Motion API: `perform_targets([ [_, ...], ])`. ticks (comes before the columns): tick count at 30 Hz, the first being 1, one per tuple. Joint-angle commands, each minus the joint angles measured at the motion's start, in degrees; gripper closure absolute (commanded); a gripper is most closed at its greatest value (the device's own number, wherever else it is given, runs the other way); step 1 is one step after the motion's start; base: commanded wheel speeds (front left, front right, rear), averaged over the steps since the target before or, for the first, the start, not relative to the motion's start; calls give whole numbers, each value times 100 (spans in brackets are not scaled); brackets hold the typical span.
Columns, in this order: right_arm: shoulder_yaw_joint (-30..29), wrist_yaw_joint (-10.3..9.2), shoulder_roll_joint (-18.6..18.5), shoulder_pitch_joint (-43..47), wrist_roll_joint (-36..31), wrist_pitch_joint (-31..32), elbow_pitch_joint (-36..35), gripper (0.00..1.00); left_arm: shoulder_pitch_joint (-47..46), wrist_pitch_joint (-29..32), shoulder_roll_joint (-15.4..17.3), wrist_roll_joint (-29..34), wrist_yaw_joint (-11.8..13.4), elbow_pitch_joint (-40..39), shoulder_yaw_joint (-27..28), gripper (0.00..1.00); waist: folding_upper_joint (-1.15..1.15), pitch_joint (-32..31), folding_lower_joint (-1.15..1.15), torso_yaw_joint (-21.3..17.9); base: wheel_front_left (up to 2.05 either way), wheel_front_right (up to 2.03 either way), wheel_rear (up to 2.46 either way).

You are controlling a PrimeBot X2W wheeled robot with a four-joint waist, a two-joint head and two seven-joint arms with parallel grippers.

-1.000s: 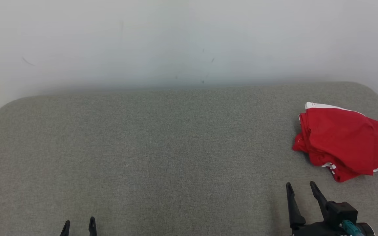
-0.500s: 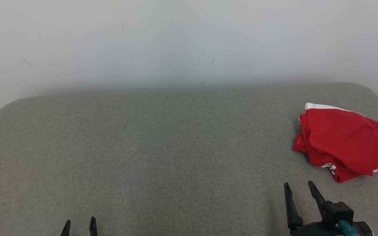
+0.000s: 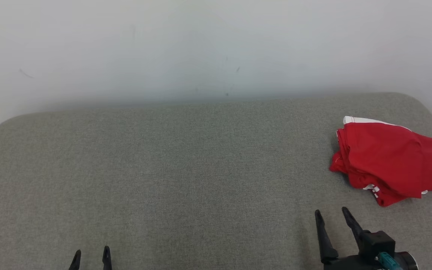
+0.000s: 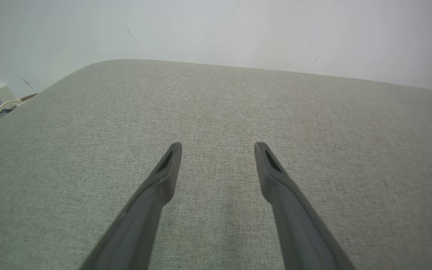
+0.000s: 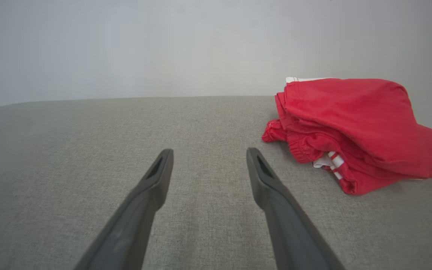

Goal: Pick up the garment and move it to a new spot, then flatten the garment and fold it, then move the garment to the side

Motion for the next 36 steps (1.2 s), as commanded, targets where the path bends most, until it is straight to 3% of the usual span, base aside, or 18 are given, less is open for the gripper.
perform_targets([
  [1, 37, 0, -63, 95, 72, 0, 6, 0, -1, -1, 6, 13, 6, 7, 5, 0, 0, -2, 0, 0, 0, 0, 0],
  [10, 349, 1, -199, 105, 329, 0, -66, 0, 2, -1, 6, -5, -23, -6, 29, 0, 0, -7, 0, 5, 0, 0, 0],
  [36, 164, 1, -160, 87, 229, 0, 2, 0, 59, -1, 6, -122, -44, -157, -29, 0, 0, 0, 0, -50, 0, 0, 0],
])
